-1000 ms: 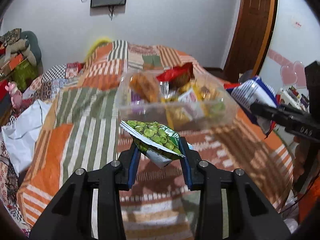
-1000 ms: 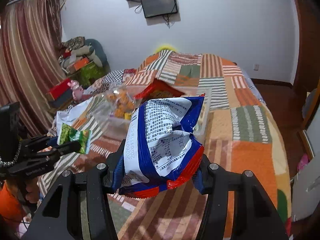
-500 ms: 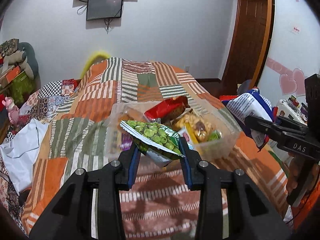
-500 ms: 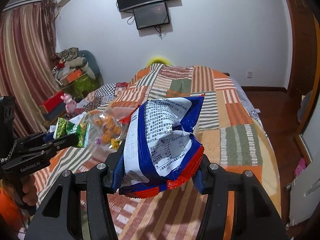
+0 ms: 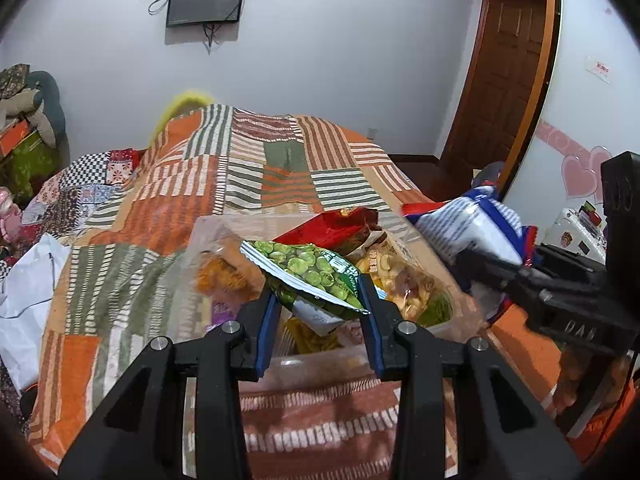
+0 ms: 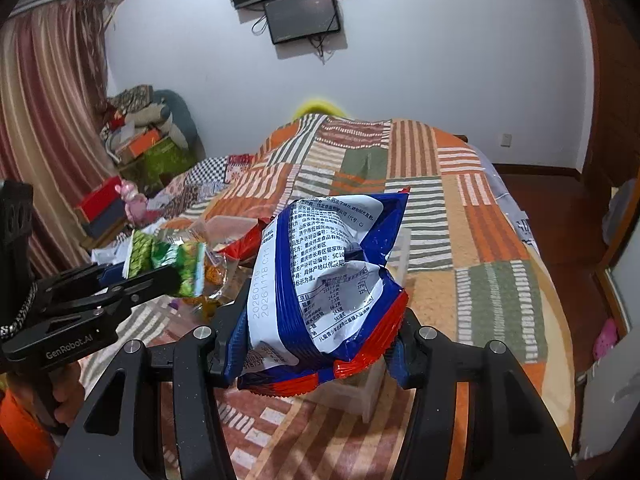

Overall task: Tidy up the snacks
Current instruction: 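Carry the blue-white bag and pea bag into the box and release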

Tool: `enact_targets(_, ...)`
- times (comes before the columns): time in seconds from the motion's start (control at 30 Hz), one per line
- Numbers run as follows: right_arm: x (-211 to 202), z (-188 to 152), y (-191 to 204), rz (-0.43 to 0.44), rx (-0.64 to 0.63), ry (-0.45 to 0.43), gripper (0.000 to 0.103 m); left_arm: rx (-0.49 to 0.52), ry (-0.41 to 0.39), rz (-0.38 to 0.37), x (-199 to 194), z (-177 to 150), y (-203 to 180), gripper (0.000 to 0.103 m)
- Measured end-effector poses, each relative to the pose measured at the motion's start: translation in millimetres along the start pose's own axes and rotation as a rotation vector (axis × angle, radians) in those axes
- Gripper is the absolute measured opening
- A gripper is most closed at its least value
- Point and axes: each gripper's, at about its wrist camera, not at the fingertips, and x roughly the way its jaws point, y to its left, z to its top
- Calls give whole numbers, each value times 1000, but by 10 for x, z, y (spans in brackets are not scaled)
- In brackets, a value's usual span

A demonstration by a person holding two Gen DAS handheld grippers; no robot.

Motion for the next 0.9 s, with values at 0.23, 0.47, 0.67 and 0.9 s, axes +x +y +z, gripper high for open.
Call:
enact_targets(0.23,206,-2,24,-9,-34,44,51,-9,21,-10,226,62,19,37)
enact_targets(0.47,316,46,-36,-8,-9,37,52,-41,60,-21,424,49,80,37)
enact_targets(0.67,332,38,-60,-6,6,51,54,-38,90,-18,492,27,60,39)
enact_targets(0.9,270,-10,-13,-26,-21,66,73,-36,69,-11,339,20,43,59)
